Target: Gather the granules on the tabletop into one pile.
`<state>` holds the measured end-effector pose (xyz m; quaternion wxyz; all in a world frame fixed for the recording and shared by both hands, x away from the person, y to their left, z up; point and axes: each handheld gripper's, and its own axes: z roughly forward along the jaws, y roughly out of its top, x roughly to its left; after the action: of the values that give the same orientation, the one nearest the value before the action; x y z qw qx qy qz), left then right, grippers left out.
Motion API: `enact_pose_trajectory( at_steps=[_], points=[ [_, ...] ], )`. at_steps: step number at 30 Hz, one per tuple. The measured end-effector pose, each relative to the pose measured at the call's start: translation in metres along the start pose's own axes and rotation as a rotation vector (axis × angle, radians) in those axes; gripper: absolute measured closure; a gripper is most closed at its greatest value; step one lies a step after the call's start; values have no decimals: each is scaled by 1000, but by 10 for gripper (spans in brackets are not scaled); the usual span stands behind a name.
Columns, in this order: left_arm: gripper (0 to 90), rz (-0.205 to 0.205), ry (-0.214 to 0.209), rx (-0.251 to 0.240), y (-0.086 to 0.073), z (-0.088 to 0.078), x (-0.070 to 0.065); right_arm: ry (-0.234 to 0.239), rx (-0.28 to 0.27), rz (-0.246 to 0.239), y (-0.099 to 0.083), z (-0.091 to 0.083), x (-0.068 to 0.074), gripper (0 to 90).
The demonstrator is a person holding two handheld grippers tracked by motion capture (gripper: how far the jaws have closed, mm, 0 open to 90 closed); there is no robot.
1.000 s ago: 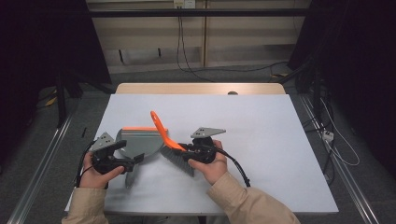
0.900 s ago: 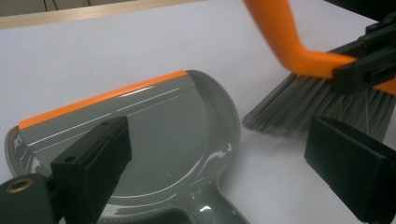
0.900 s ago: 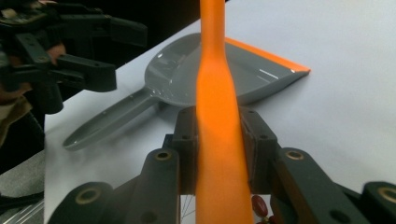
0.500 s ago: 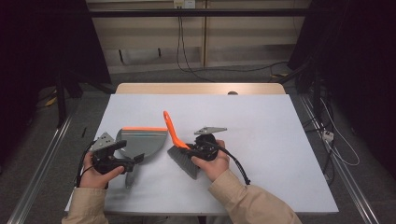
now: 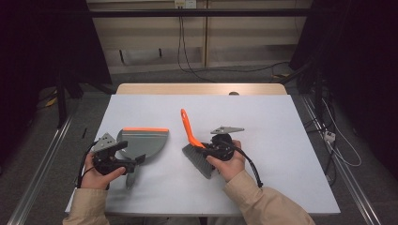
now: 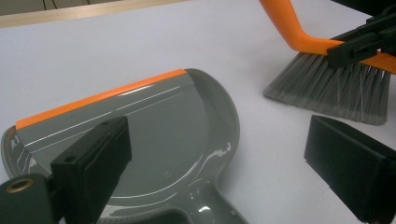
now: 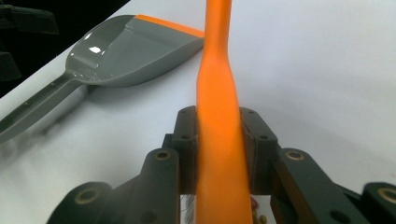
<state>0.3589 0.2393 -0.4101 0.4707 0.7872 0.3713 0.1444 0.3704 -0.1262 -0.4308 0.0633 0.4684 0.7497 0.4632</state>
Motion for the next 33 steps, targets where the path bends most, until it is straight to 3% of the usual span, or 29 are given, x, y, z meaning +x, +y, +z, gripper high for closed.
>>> enact_pose_trajectory(
  at_steps=[9,20,26,33],
  points=[
    [73,3,-3,4,0,1,-1,1,-11,11,-2,-7,-6,715],
    [73,-3,-4,10,0,2,0,92,-39,32,9,-11,0,716],
    [73,-3,-4,9,0,2,0,113,-75,-15,22,-22,1,715],
    [72,-1,-3,11,0,2,0,81,-115,-138,40,-30,-17,715]
  ],
)
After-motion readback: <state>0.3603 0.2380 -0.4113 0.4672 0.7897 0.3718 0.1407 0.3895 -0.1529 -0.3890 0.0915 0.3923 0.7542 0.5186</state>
